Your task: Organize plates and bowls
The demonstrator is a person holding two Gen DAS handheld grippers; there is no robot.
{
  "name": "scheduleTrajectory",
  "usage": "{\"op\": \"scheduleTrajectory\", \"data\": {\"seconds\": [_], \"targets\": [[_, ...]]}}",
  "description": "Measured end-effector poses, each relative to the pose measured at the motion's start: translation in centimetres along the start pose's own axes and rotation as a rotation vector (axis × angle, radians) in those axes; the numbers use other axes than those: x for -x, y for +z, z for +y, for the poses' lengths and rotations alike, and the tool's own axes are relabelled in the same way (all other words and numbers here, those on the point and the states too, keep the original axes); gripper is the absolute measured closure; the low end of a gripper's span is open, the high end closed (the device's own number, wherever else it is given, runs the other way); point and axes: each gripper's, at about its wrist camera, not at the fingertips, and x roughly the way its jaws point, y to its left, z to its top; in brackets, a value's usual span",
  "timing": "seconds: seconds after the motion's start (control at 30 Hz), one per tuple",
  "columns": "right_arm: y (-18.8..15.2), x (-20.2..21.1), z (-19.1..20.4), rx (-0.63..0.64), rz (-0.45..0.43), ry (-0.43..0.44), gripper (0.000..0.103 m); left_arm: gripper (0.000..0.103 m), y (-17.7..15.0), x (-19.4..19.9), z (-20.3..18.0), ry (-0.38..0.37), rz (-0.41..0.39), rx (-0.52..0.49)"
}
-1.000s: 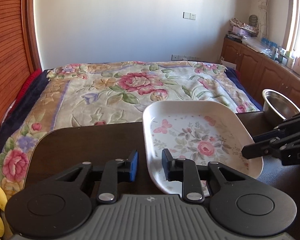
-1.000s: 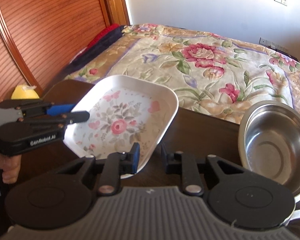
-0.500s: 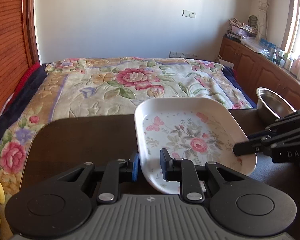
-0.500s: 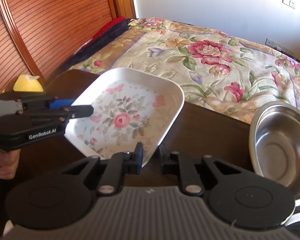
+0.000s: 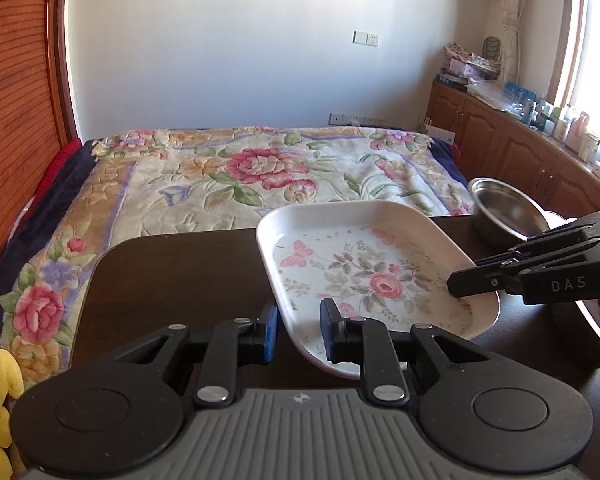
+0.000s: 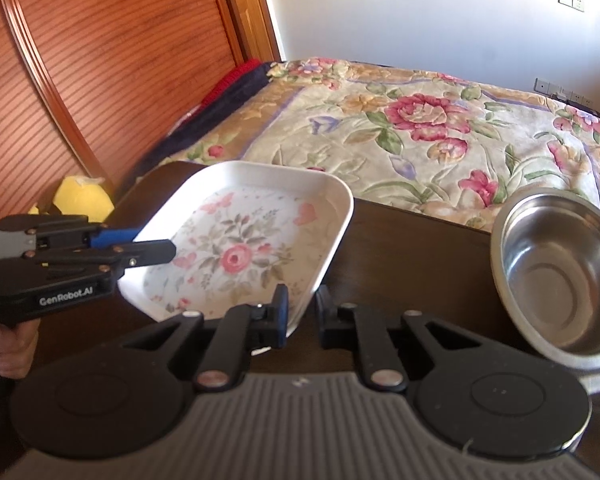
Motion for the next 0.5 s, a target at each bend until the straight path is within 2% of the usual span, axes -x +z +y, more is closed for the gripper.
{"op": "scheduleTrajectory", "data": {"seconds": [0.5], "targets": [[-2.5,4.6,0.0,-0.005,-0.048,0.033,0.088,0.079,-2.1,5.6,-3.0,-0.012,-0.035,-0.029]]}}
